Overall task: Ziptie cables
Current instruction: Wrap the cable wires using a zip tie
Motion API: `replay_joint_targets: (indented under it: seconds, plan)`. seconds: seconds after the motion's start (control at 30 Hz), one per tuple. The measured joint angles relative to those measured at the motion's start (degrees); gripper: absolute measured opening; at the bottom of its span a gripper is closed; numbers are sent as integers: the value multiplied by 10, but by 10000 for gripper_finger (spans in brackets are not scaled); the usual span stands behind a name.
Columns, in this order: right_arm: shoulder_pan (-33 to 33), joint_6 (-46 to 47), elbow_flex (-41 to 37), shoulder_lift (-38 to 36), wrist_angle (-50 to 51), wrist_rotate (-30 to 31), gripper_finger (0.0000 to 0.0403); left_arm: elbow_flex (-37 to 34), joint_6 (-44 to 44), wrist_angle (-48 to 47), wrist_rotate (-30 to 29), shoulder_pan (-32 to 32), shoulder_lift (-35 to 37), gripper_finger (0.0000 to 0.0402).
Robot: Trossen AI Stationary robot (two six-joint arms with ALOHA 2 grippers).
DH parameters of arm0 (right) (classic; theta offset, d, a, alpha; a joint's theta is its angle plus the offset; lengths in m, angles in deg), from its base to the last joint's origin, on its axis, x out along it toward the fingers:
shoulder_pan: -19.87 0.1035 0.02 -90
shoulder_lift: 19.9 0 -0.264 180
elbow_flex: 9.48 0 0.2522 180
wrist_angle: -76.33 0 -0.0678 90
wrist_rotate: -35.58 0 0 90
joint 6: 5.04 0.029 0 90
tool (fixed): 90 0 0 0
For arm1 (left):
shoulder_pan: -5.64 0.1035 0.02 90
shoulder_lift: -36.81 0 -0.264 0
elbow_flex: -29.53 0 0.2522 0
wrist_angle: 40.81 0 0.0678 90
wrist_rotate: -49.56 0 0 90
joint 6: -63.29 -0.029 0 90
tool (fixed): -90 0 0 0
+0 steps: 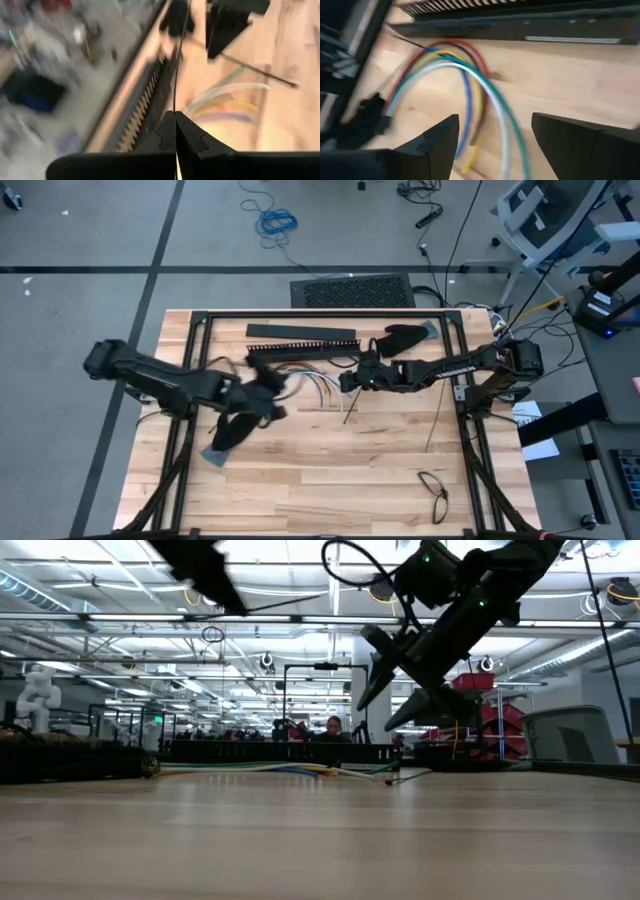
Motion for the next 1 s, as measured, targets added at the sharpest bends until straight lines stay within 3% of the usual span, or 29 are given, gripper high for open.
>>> replay_joint_targets:
  seconds: [0.13, 0.23, 0.37, 0.43, 0.53, 0.6, 0.87, 1.0]
  plan:
    - [1, -29, 0, 0, -65, -71, 247, -29, 240, -112, 0, -68, 70, 0]
    - [12, -41, 1, 13, -105, -73, 247, -45, 374, -165, -3, -124, 102, 0]
    - [14, -26, 11, 91, -167, -107, 247, -46, 435, -206, -39, -177, 118, 0]
    - [19, -13, 57, 147, -193, -140, 247, -46, 436, -228, -52, -183, 121, 0]
    - [37, -26, 173, 231, -172, -188, 247, -46, 436, -277, -73, -175, 122, 0]
    - [48, -58, 275, 284, -104, -197, 247, -46, 436, -309, -73, -169, 129, 0]
    - [32, -164, 688, 474, 262, -117, 247, -34, 396, -408, -77, -166, 220, 0]
    - [18, -152, 871, 576, 351, -114, 247, -29, 348, -418, -91, -166, 290, 0]
